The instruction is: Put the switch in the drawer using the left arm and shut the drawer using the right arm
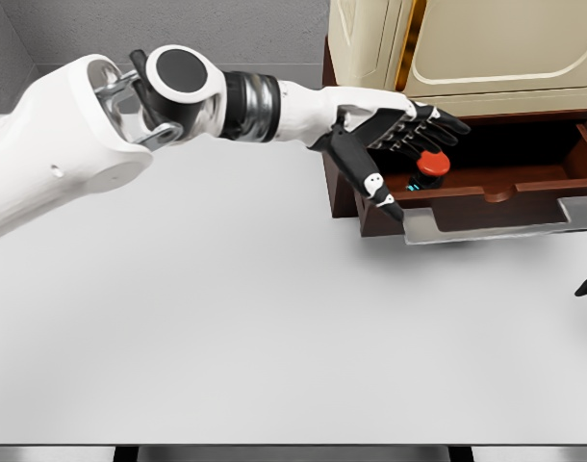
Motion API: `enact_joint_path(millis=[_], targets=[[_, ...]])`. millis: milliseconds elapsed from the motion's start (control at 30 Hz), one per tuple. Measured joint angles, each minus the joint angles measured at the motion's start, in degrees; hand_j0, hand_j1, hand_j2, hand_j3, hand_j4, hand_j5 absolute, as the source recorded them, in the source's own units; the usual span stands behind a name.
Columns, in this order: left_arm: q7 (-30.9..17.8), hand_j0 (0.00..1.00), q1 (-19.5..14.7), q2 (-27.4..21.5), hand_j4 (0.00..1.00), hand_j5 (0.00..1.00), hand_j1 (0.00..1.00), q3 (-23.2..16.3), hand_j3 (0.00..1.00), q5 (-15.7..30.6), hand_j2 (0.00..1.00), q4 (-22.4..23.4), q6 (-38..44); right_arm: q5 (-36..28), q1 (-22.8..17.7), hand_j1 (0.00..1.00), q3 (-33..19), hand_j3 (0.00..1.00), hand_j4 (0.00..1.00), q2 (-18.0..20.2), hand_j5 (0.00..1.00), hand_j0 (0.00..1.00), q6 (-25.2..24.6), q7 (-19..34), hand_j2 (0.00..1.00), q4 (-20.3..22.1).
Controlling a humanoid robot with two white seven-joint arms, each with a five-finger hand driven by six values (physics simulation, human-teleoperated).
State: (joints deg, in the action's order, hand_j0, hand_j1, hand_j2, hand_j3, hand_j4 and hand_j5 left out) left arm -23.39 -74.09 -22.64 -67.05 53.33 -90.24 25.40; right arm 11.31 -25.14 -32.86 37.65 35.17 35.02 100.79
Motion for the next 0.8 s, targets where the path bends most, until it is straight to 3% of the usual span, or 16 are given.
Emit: enact_joint_path(millis=[267, 533, 800], targets=[[-0.03, 1.00, 0.53, 1.95, 1.00, 1.00, 1.00, 0.01, 1.00, 0.03, 1.00, 1.32, 0.03, 0.00, -0.09, 0.50, 0.00, 0.50, 0.50, 0.05, 0.50, 0.50, 0.00, 0.00, 0.50, 0.00], [-1.57, 1.00, 1.41, -0.30, 1.00, 1.00, 1.00, -0.01, 1.00, 0.07, 1.00, 1.94, 0.41, 0.00, -0.09, 0.50, -0.02, 0.50, 0.50, 0.00, 0.50, 0.50, 0.00, 0.00, 0.50, 0.00], [-1.62, 1.00, 2.81, 1.90, 1.00, 1.00, 1.00, -0.12, 1.00, -0.47, 1.00, 7.20, 0.55, 0.00, -0.09, 0.50, 0.00, 0.50, 0.50, -0.04, 0.50, 0.50, 0.00, 0.00, 0.50, 0.00]])
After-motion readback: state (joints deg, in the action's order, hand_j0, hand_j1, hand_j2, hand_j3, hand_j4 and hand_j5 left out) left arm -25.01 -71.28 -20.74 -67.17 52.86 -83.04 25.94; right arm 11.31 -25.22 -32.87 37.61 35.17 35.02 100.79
